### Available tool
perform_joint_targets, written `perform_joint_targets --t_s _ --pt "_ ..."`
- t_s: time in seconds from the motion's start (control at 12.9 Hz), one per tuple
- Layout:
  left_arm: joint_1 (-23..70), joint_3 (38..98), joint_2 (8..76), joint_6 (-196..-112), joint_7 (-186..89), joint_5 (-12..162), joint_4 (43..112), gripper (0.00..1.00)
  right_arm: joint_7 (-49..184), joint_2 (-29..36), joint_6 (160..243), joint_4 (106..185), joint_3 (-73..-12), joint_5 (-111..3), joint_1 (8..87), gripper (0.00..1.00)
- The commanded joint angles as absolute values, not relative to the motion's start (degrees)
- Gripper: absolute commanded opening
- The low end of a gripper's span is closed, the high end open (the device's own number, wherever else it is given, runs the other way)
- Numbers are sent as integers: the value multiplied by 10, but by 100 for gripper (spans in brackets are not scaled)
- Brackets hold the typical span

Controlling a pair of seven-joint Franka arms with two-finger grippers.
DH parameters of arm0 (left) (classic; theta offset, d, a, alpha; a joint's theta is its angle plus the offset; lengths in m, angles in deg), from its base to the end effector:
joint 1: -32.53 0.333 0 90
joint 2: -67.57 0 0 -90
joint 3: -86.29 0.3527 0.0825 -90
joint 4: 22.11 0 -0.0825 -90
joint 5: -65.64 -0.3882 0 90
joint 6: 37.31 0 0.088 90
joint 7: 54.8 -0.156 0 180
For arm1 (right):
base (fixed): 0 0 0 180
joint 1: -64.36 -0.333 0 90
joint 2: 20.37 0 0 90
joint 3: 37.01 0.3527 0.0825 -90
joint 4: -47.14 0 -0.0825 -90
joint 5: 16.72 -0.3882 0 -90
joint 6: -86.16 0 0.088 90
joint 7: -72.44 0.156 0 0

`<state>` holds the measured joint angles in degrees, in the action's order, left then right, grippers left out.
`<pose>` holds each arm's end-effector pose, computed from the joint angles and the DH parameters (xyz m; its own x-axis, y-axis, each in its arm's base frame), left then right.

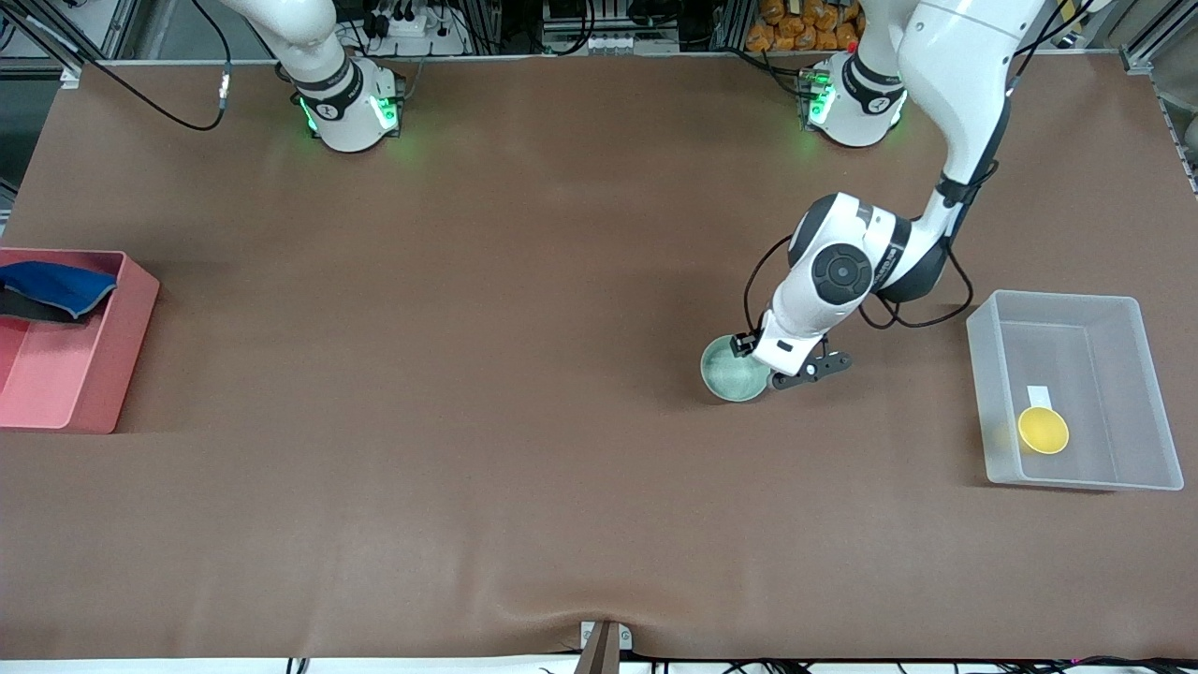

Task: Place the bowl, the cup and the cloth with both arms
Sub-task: 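Grasp the green bowl with the left gripper while the right gripper drops the cloth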

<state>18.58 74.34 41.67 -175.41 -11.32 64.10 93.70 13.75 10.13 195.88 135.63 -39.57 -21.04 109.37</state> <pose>0.5521 -0.2659 0.2051 0.9505 0.2977 -0.0888 0.3003 -0.9537 0.0173 0.4758 -0.5019 0.3113 0.9843 0.1700 -0.0466 0.1606 -0.9740 -0.1599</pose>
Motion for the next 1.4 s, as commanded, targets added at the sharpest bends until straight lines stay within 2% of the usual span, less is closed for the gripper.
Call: perform_joint_targets --t_s 0.0,0.08,0.16,0.23,0.31,0.62,0.85,0.93,1.01,1.17,1.32 --pt "189 743 397 -1785 -101 619 938 60 101 123 2002 1353 -388 -222 1109 0" --pt "191 743 393 -1786 -101 615 938 59 92 131 2013 1352 -388 -222 1111 0" --pt "191 743 392 -1786 -99 615 938 46 77 141 2024 1350 -388 -222 1115 0" --pt "192 743 391 -1786 -96 615 937 19 59 148 2035 1350 -388 -223 1125 0" --pt "193 743 392 -1785 -95 615 935 0 46 154 2041 1350 -387 -223 1131 0" --pt "199 749 411 -1754 -86 615 912 0 2 155 2074 1350 -388 -220 1131 0" --pt "242 749 430 -1657 -122 614 849 0 -28 154 2074 1346 -388 -218 1128 0" --pt "264 749 439 -1615 -148 614 827 0 -29 151 2074 1347 -388 -212 1123 18" --pt "290 748 449 -1576 -175 615 807 0 -33 150 2072 1347 -388 -207 1122 99" --pt "344 749 456 -1506 -269 615 779 0 -37 146 2068 1346 -385 -207 1111 100" --pt "411 749 475 -1481 -370 615 775 0 -27 143 2067 1347 -384 -208 1096 100"
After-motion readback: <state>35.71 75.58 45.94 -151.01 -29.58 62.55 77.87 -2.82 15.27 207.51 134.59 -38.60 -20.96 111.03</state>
